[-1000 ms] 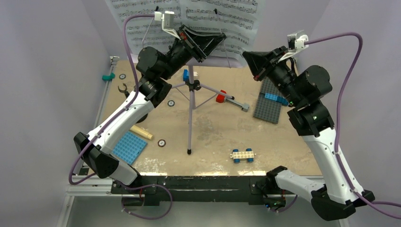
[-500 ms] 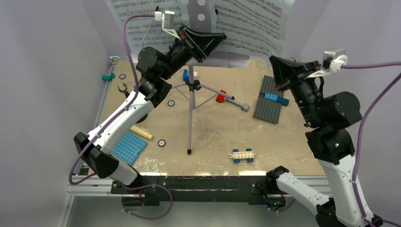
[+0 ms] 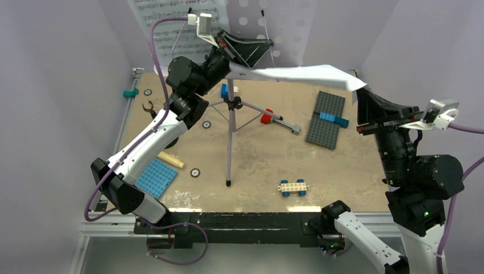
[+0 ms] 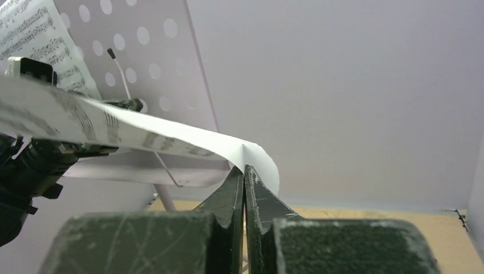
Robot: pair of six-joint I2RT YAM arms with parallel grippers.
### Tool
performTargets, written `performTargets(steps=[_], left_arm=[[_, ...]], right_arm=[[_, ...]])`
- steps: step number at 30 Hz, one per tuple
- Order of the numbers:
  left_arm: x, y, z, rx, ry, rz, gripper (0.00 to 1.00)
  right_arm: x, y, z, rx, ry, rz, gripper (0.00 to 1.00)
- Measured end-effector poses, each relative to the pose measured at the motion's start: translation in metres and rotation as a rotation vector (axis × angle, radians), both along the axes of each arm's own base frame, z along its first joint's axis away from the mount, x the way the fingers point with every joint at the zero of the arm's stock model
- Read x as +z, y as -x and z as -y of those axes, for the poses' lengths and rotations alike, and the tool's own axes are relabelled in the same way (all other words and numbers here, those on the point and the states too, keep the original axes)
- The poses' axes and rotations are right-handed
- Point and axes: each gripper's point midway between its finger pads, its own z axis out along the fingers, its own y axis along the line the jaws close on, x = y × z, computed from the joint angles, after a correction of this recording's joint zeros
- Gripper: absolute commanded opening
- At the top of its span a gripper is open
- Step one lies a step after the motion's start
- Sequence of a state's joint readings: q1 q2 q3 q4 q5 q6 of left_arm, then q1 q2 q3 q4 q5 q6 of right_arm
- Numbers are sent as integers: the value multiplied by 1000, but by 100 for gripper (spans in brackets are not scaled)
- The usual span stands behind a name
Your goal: Pack up the instrument practice props
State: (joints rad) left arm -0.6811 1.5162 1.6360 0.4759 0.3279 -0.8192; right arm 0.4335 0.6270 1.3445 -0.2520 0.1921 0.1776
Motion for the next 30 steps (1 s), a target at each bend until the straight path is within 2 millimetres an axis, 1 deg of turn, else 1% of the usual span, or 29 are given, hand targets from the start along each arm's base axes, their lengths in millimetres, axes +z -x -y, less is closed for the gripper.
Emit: performTargets(steps=[4,5,6,10,12,16,19,21,22,27,28,30], left_arm=[[-1,-3,3,-1,8,8,0],[-1,-4,3,-1,10,11,4],[-1,-4,3,-2,13,12,11],[-2,-4,4,-8,15,6,45],[-3,-4,6,-19,16,-4,54],[-9,3,6,-43,24,-6,64],[-18,8,4,-58,27,-25,75],[-24,14,0,-70,36,-39,97],[-27,18,-2,-75,38,-40,99],[-42,36,-9,-105,43,-75,100],[-45,40,-9,-111,42,-79,100],[-52,50,-9,-128,38,-85,100]], right_arm=[[-8,11,6,-6,10,-4,0],[-11,14,7,-7,14,-7,0],[-14,17,9,-8,18,-9,0],[-26,23,11,-9,34,-27,0],[-34,23,11,-7,43,-40,0],[-52,22,9,-1,64,-74,0],[-67,23,7,14,82,-95,0],[-79,23,6,20,94,-108,0],[-84,23,5,25,98,-111,0],[-118,22,-3,60,128,-150,0],[-123,23,-4,67,131,-155,0],[-126,27,-4,76,128,-150,0]])
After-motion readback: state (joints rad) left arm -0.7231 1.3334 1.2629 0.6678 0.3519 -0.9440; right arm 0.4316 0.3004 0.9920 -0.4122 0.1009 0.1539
